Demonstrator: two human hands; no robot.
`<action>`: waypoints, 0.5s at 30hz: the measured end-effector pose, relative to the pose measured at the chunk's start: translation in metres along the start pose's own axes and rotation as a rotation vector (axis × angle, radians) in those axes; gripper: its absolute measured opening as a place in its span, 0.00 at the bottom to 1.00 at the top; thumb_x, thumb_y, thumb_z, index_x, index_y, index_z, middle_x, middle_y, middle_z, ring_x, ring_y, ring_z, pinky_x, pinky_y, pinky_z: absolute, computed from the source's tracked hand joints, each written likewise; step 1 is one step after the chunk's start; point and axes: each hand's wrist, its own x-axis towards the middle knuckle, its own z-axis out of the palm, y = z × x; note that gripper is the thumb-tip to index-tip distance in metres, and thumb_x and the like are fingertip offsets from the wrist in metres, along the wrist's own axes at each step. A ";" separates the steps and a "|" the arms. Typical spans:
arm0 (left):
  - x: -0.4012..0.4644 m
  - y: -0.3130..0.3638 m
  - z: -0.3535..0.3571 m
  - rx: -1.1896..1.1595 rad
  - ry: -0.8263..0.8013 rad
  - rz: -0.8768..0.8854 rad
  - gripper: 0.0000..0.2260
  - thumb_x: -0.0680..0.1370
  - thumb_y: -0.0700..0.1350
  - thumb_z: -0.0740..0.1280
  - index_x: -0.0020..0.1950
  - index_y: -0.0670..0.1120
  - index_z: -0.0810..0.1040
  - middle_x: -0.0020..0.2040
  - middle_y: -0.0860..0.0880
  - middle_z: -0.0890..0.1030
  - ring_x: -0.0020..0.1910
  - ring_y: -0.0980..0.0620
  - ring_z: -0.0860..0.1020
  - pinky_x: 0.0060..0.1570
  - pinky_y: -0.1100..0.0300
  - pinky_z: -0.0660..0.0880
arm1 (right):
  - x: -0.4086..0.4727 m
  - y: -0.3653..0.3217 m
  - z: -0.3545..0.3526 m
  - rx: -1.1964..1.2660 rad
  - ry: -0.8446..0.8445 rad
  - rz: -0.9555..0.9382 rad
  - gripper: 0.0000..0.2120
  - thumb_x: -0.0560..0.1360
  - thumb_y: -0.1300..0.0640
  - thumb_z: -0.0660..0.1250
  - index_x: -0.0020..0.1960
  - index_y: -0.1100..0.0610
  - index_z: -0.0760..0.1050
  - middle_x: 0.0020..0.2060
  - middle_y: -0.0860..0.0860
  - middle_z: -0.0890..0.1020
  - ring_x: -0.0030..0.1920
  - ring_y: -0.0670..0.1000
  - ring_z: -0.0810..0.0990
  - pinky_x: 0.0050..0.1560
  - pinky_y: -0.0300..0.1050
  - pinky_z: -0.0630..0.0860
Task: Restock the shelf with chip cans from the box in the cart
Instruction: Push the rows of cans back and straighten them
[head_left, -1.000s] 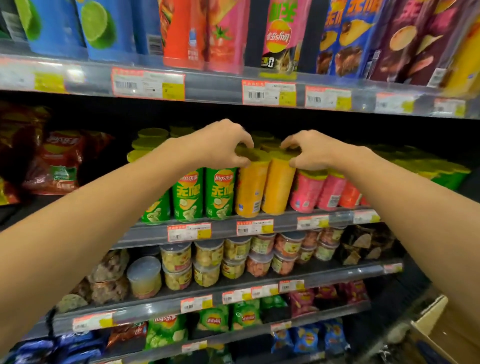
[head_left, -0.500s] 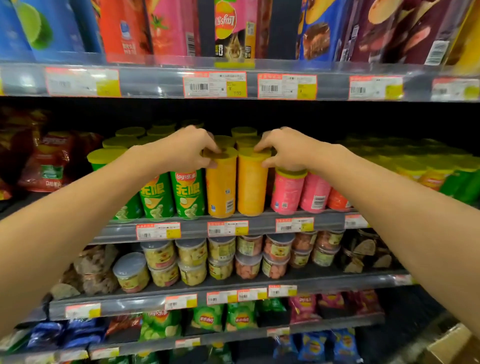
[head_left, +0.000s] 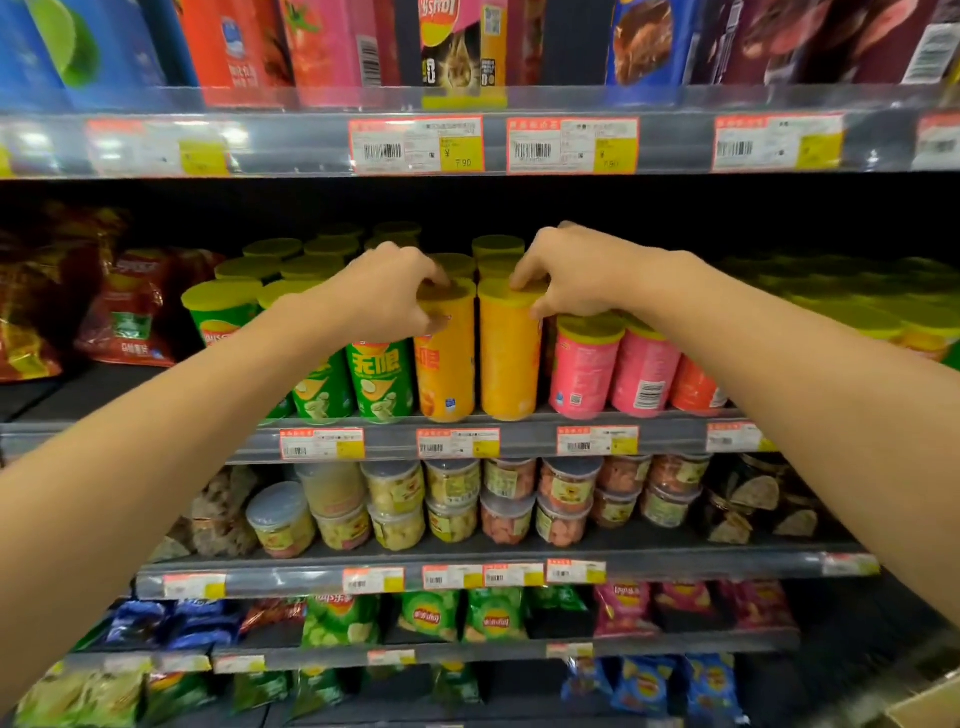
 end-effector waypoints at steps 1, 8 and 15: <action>0.000 0.001 -0.001 0.009 -0.010 -0.003 0.24 0.75 0.53 0.72 0.69 0.48 0.75 0.65 0.46 0.78 0.58 0.46 0.76 0.61 0.46 0.75 | -0.001 -0.001 -0.001 0.007 0.006 -0.008 0.22 0.75 0.55 0.73 0.68 0.55 0.76 0.63 0.53 0.80 0.64 0.54 0.75 0.65 0.50 0.74; 0.000 0.011 0.001 -0.010 0.018 -0.039 0.23 0.75 0.53 0.73 0.69 0.48 0.76 0.65 0.46 0.79 0.61 0.45 0.77 0.61 0.49 0.74 | -0.005 -0.003 0.015 0.066 0.144 -0.013 0.22 0.74 0.46 0.73 0.62 0.58 0.80 0.54 0.51 0.81 0.52 0.49 0.76 0.54 0.44 0.74; 0.001 0.013 0.003 0.044 0.010 -0.012 0.24 0.76 0.52 0.72 0.70 0.46 0.75 0.68 0.46 0.76 0.66 0.44 0.73 0.64 0.50 0.71 | -0.012 0.001 0.016 0.092 0.100 0.016 0.23 0.75 0.51 0.73 0.68 0.54 0.75 0.69 0.52 0.75 0.70 0.53 0.70 0.68 0.48 0.68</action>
